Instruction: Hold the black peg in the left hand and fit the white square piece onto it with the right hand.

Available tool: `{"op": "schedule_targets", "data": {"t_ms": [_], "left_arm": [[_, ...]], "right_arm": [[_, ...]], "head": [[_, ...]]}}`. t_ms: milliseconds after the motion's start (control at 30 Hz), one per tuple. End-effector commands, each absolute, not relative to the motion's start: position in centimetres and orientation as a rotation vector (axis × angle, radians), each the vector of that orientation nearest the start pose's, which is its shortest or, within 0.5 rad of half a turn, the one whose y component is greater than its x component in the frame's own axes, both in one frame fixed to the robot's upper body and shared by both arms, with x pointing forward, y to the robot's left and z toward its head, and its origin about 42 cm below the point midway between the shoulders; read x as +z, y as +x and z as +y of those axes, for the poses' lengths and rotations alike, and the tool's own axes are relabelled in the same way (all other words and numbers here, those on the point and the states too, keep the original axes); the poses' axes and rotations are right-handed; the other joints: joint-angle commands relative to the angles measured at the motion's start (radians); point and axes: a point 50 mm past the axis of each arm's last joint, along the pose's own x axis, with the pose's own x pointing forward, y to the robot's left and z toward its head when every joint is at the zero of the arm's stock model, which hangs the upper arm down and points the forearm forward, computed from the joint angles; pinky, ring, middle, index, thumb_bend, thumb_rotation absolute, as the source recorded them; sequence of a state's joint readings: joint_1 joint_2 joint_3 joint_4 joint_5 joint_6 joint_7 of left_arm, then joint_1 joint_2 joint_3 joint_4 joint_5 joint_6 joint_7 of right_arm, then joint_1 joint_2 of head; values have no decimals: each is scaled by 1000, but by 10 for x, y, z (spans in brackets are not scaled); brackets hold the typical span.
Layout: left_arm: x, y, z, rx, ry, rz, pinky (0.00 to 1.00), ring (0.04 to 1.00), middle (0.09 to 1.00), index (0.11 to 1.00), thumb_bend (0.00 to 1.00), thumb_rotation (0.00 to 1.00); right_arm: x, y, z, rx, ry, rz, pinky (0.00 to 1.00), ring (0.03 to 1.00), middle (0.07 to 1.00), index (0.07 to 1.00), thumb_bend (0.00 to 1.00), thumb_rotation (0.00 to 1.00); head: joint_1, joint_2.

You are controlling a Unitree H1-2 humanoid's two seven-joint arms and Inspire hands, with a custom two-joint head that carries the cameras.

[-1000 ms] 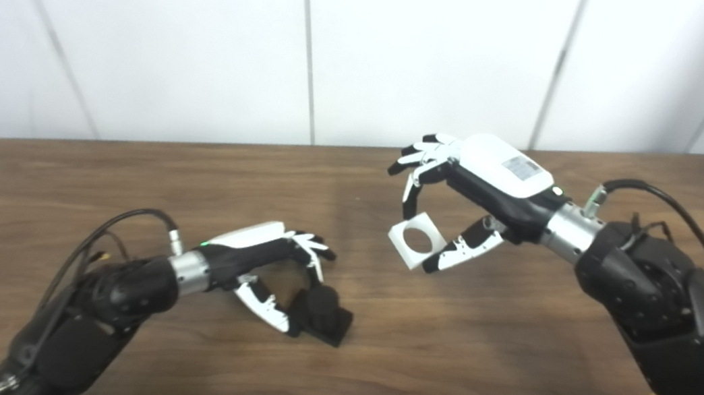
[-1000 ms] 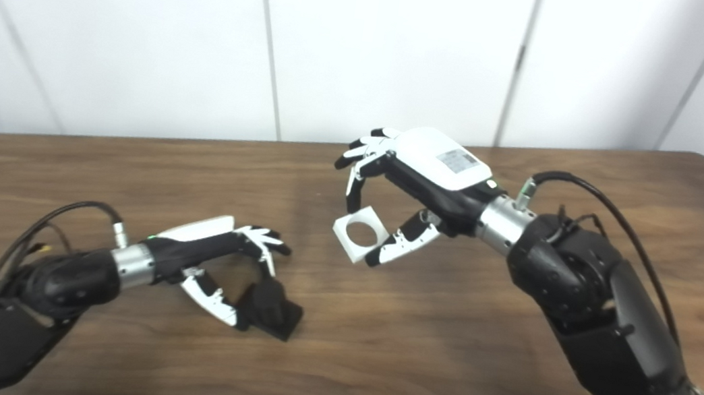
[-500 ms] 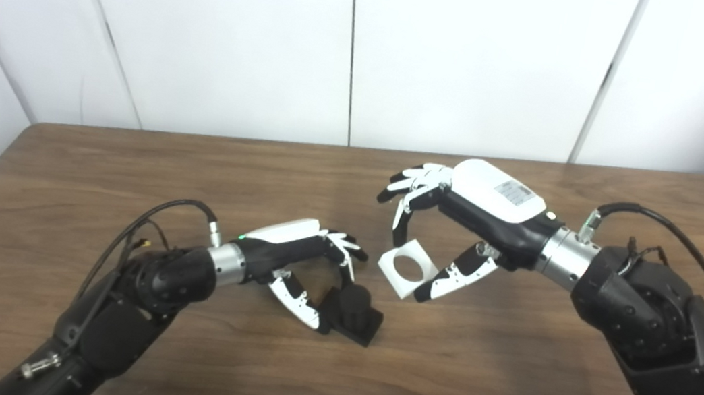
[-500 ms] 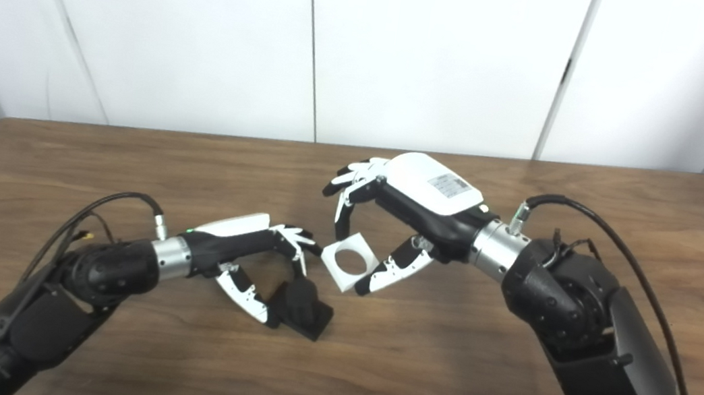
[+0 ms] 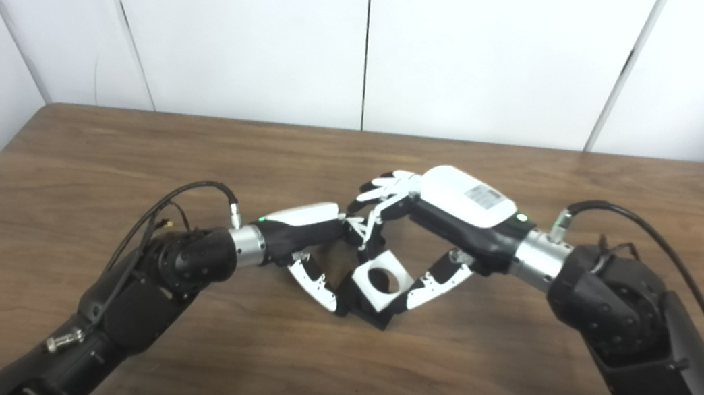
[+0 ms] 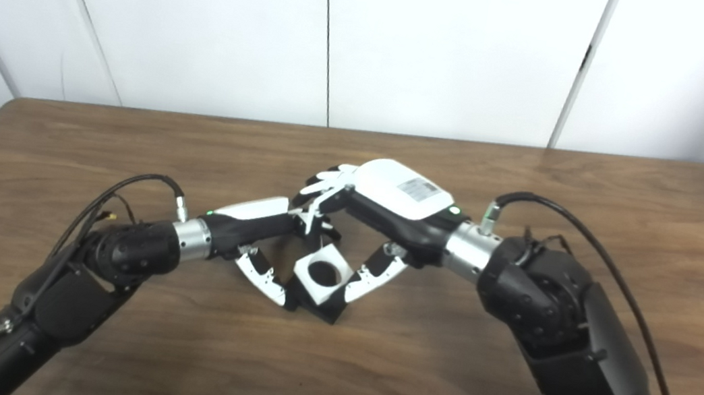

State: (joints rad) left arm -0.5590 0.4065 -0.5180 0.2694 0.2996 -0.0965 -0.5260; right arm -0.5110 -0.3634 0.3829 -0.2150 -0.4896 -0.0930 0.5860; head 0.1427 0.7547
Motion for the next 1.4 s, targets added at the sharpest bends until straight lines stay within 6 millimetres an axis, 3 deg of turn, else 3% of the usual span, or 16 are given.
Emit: {"op": "schedule_targets", "data": {"t_ms": [0, 500, 1067, 1367], "left_arm": [[124, 391, 176, -1086, 972, 90, 998, 989, 915, 489, 517, 78], [124, 387, 174, -1092, 962, 88, 996, 996, 923, 490, 517, 79], [124, 384, 174, -1088, 957, 92, 994, 992, 921, 489, 517, 78], [125, 384, 178, -1087, 963, 90, 986, 981, 916, 489, 518, 77]], "right_arm": [[289, 371, -146, 829, -1115, -641, 925, 893, 816, 479, 519, 142], [269, 385, -139, 845, -1113, -570, 936, 898, 825, 480, 518, 140], [267, 395, -141, 827, -1117, -525, 942, 900, 831, 481, 518, 142], [265, 398, -147, 812, -1118, -511, 895, 894, 827, 481, 516, 142]], "head": [[3, 1], [11, 7], [10, 16], [12, 19]]}}
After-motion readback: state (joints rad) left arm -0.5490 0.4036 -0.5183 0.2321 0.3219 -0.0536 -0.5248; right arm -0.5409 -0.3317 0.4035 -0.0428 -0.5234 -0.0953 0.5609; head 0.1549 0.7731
